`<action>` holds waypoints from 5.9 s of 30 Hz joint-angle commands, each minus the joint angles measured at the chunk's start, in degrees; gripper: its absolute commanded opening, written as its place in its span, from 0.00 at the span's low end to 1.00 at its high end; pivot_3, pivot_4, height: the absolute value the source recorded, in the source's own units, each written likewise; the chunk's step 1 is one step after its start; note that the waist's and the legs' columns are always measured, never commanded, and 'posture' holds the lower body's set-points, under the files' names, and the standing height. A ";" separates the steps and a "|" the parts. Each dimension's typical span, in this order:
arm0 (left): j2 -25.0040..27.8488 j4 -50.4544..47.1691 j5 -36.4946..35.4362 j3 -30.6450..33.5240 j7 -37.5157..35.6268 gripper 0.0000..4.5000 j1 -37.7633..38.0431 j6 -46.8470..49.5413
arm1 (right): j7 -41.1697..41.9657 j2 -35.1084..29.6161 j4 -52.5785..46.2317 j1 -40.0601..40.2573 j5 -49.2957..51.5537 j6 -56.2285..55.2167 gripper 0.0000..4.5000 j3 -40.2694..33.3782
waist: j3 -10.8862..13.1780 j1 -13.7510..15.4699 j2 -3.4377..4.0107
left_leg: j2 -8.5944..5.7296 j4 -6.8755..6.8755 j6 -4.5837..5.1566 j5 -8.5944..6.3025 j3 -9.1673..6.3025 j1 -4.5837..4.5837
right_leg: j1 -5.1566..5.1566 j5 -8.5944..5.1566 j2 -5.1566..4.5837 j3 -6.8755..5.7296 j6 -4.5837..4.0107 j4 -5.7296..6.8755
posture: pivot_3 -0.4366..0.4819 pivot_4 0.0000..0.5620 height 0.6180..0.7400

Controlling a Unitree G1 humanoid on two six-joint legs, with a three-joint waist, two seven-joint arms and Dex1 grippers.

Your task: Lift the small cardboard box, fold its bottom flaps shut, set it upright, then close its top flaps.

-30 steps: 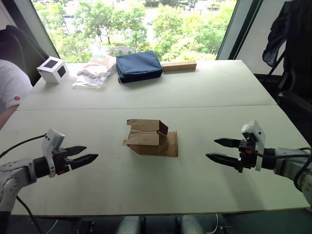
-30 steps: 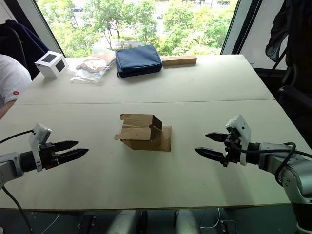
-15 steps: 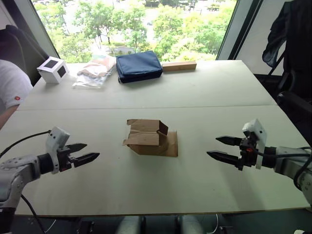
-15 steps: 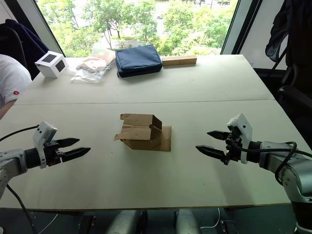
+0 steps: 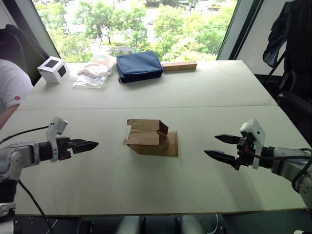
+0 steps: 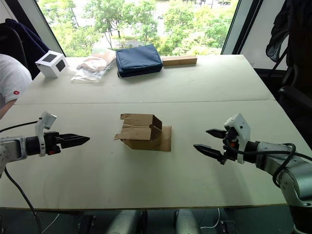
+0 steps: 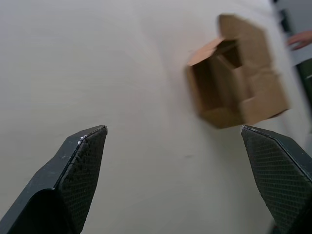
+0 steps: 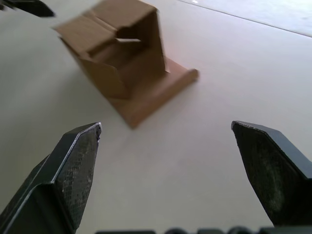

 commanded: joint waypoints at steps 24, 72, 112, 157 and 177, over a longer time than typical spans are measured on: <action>-19.90 31.36 13.32 -20.21 -14.21 1.00 -28.15 -7.65 | -8.77 -1.25 -19.15 5.19 3.83 0.41 1.00 3.31 | 0.00 0.12 -0.27 | -0.06 0.13 0.00 0.01 0.02 -0.08 | 0.00 0.00 0.02 0.02 0.02 0.00 | 0.48 0.27 1.00; -19.45 -0.22 6.27 -4.77 -16.60 0.00 -32.29 -25.61 | -40.37 31.47 5.58 -30.41 7.13 -16.57 0.01 9.12 | 0.06 -1.57 -0.42 | -0.03 0.12 -0.22 0.16 0.06 -0.12 | -0.43 0.02 0.21 0.30 0.02 0.81 | 0.48 0.27 1.00; -17.88 -1.58 3.94 -8.67 -19.70 0.00 -29.47 -24.03 | -28.91 33.57 1.03 -28.17 3.68 -11.95 0.01 14.24 | 0.06 -1.57 -0.42 | -0.03 0.16 -0.21 0.16 0.08 -0.20 | -0.58 0.02 0.25 0.37 0.02 0.89 | 0.48 0.27 1.00; -17.18 -2.90 2.55 -8.70 -18.38 0.00 -29.60 -22.08 | -17.47 19.27 0.37 -23.71 -0.22 -9.41 0.01 12.75 | 0.08 -1.25 -0.45 | -0.02 0.29 -0.17 0.14 0.12 -0.22 | -0.57 0.00 0.25 0.38 0.02 0.82 | 0.48 0.27 1.00; -18.84 -3.81 -0.23 -5.74 -13.96 0.00 -28.99 -22.74 | -18.56 19.25 20.94 -27.10 -5.53 -13.70 0.01 7.47 | 0.08 -1.51 -0.44 | 0.01 0.43 -0.09 0.09 0.15 -0.27 | -0.60 0.00 0.26 0.40 0.02 0.86 | 0.48 0.27 1.00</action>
